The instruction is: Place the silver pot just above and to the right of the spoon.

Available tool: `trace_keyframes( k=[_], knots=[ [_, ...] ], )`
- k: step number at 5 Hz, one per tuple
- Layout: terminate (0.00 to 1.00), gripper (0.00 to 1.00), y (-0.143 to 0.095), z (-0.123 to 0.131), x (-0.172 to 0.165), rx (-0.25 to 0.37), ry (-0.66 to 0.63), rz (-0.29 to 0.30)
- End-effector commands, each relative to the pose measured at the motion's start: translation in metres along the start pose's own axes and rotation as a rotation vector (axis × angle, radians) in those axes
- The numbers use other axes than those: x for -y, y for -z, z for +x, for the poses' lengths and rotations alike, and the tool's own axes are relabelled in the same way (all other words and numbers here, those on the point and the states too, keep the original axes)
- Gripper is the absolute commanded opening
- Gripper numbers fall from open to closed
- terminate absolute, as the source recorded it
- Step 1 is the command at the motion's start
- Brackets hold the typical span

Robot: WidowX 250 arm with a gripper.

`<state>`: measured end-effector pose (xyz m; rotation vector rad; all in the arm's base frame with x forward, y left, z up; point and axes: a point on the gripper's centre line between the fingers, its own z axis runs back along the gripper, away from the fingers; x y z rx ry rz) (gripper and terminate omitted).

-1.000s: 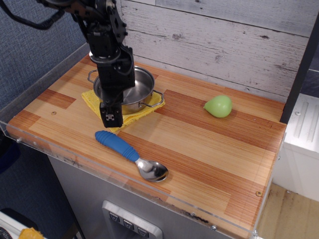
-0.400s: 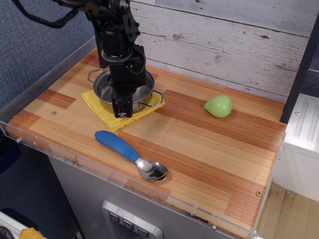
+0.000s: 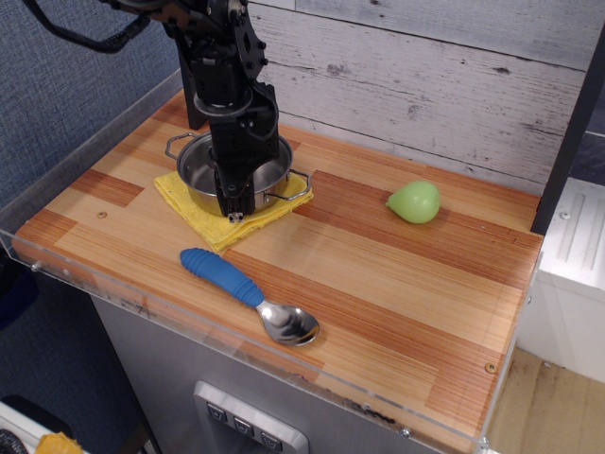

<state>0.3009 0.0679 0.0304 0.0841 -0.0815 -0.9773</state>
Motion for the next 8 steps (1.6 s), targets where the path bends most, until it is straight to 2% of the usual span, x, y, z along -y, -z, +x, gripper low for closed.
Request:
trace_keyframes(
  k=[1, 3, 4, 6, 8],
  knots=[
    [0.00, 0.00, -0.021, -0.004, -0.006, 0.021, -0.038, 0.052],
    [0.00, 0.00, -0.068, -0.014, -0.017, 0.059, -0.161, 0.174],
    [0.00, 0.00, -0.089, -0.011, -0.013, 0.067, -0.188, 0.216],
    [0.00, 0.00, -0.115, 0.004, 0.017, 0.115, -0.166, 0.238],
    [0.00, 0.00, -0.122, 0.037, 0.060, 0.153, -0.069, 0.223]
  ],
)
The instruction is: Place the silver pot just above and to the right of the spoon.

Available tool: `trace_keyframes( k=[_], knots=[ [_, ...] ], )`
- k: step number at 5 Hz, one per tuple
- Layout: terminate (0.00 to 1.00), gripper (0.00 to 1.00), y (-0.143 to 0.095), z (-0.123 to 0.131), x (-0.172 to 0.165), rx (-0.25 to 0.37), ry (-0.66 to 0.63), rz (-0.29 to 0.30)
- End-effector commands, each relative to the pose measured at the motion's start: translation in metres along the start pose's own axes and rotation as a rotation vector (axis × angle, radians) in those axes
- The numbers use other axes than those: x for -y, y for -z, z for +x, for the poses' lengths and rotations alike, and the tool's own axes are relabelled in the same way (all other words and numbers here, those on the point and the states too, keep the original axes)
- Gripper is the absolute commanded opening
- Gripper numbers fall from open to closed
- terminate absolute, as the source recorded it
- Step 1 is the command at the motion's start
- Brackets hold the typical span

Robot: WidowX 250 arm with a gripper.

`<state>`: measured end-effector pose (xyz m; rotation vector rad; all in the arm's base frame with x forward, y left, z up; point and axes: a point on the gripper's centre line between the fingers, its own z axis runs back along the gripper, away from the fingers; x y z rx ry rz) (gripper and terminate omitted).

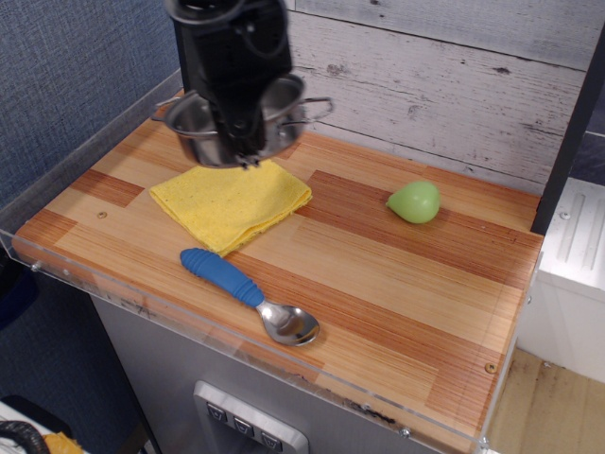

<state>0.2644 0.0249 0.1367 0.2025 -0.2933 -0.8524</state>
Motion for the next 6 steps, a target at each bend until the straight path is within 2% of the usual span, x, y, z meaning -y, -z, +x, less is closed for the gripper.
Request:
trace_keyframes(
  k=[1, 3, 5, 6],
  knots=[
    [0.00, 0.00, -0.007, 0.037, 0.039, 0.048, 0.105, 0.005],
    [0.00, 0.00, 0.017, 0.066, 0.074, 0.041, 0.196, 0.005],
    [0.00, 0.00, 0.048, 0.065, 0.096, 0.023, 0.229, -0.005],
    [0.00, 0.00, 0.065, 0.065, 0.099, 0.054, 0.224, 0.027]
  ],
)
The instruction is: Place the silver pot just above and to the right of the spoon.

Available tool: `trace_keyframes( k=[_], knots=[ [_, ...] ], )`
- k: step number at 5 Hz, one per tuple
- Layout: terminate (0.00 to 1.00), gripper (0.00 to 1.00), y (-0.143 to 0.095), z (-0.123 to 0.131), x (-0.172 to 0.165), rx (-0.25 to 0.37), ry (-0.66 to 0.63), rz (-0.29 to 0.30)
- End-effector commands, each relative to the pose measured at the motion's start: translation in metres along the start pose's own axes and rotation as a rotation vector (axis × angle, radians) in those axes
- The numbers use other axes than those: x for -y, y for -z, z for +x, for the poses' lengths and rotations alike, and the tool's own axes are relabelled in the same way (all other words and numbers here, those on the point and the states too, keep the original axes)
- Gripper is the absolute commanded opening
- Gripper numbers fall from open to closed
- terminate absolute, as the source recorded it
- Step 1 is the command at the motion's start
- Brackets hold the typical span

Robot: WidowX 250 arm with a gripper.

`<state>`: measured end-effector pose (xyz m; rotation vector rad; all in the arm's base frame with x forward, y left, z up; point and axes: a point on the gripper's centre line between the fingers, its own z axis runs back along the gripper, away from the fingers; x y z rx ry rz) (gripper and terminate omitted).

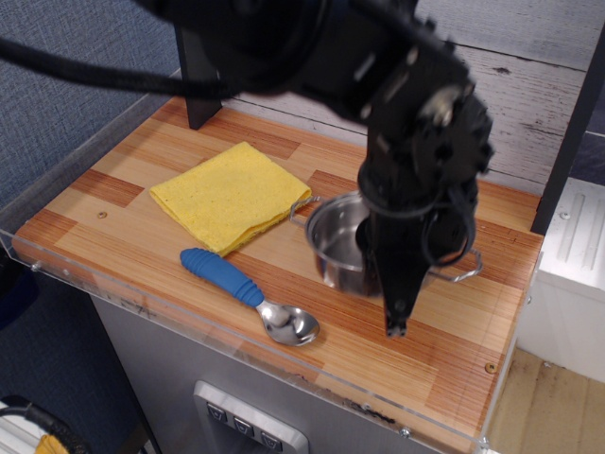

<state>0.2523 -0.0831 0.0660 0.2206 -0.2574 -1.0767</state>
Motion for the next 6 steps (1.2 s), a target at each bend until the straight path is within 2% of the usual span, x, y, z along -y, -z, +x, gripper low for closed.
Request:
trace_keyframes(
  k=[1, 2, 3, 4, 6],
  knots=[
    [0.00, 0.00, 0.025, 0.005, 0.005, 0.068, 0.001, 0.072],
    [0.00, 0.00, 0.031, 0.006, 0.006, 0.061, -0.004, 0.095],
    [0.00, 0.00, 0.036, 0.005, 0.008, 0.043, -0.009, 0.083],
    [0.00, 1.00, 0.033, 0.004, 0.006, 0.018, -0.040, 0.084],
    [0.00, 1.00, 0.029, -0.003, 0.001, 0.019, -0.108, 0.071]
  ],
)
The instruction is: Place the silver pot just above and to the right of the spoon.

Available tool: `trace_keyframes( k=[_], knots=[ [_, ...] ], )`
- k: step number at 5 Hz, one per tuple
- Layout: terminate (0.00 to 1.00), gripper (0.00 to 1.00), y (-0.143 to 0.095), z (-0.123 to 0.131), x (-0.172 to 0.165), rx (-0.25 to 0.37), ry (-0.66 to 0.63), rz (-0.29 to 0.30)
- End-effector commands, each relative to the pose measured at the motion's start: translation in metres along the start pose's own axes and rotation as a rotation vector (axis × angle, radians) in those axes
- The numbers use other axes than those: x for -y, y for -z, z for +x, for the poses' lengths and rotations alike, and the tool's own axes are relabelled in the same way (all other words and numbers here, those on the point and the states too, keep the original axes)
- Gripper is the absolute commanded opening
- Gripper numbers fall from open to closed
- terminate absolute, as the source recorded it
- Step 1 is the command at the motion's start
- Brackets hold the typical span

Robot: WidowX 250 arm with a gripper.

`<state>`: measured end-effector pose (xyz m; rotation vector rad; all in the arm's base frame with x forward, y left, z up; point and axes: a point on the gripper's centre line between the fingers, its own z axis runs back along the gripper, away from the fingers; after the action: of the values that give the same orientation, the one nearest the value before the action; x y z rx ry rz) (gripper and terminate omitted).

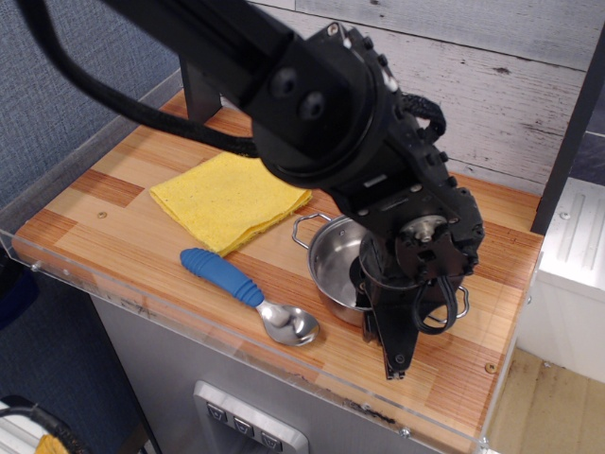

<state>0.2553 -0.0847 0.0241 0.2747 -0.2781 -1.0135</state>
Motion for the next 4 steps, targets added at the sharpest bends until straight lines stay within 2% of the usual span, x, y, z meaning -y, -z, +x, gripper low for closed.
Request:
trace_keyframes(
  k=[1, 3, 4],
  knots=[
    [0.00, 1.00, -0.020, -0.004, -0.016, 0.026, -0.082, 0.020],
    [0.00, 1.00, -0.068, -0.004, -0.032, 0.066, -0.121, 0.025],
    [0.00, 1.00, -0.091, -0.009, -0.039, 0.080, -0.162, 0.060]
  ],
)
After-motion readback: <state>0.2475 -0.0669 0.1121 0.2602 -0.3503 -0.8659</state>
